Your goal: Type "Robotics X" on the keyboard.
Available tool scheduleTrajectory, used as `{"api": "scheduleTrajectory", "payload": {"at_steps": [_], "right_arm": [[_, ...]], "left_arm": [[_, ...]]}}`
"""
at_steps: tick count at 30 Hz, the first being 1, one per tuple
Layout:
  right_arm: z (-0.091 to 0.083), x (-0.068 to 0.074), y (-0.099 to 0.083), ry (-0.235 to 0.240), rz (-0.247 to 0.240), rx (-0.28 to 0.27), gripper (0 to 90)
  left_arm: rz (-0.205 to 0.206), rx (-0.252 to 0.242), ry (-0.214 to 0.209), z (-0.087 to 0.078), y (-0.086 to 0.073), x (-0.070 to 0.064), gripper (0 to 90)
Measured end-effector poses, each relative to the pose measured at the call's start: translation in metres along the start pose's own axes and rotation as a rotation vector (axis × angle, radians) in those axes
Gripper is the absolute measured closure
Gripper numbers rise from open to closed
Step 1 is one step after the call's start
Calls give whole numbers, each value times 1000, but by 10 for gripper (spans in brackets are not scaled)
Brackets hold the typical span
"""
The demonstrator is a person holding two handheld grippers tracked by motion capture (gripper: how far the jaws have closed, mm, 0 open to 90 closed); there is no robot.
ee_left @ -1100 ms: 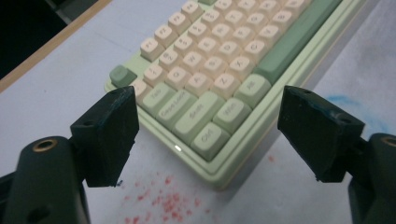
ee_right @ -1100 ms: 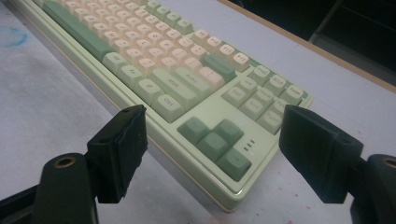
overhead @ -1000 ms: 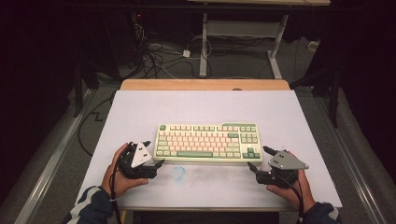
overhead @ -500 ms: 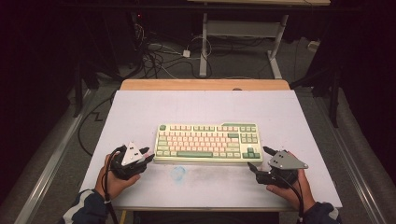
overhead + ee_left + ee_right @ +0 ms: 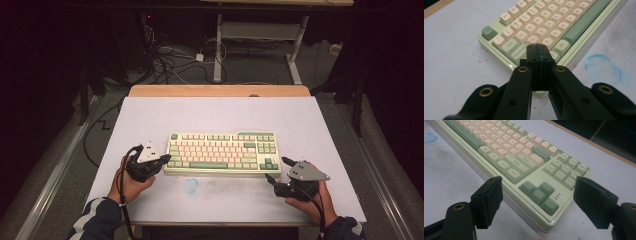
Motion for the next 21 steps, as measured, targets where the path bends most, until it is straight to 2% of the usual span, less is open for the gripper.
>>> {"api": "scheduleTrajectory", "payload": {"at_steps": [10,17,21], "right_arm": [[1,0,0,-4,3,3,243],[1,0,-1,2,4,7,244],[3,2,-2,15,-15,15,246]], "left_arm": [[30,45,-36,36,9,-18,874],[78,96,-28,55,4,-24,874],[77,107,-18,60,4,-23,874]]}}
Point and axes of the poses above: each handheld gripper's, and its own axes: z roughly forward along the jaws, y roughly out of its top, x roughly to its left, the point moved 1 cm from there along z, roughly forward along the jaws, and after that the axes turned 4 degrees about -x, right-handed, at the moved point
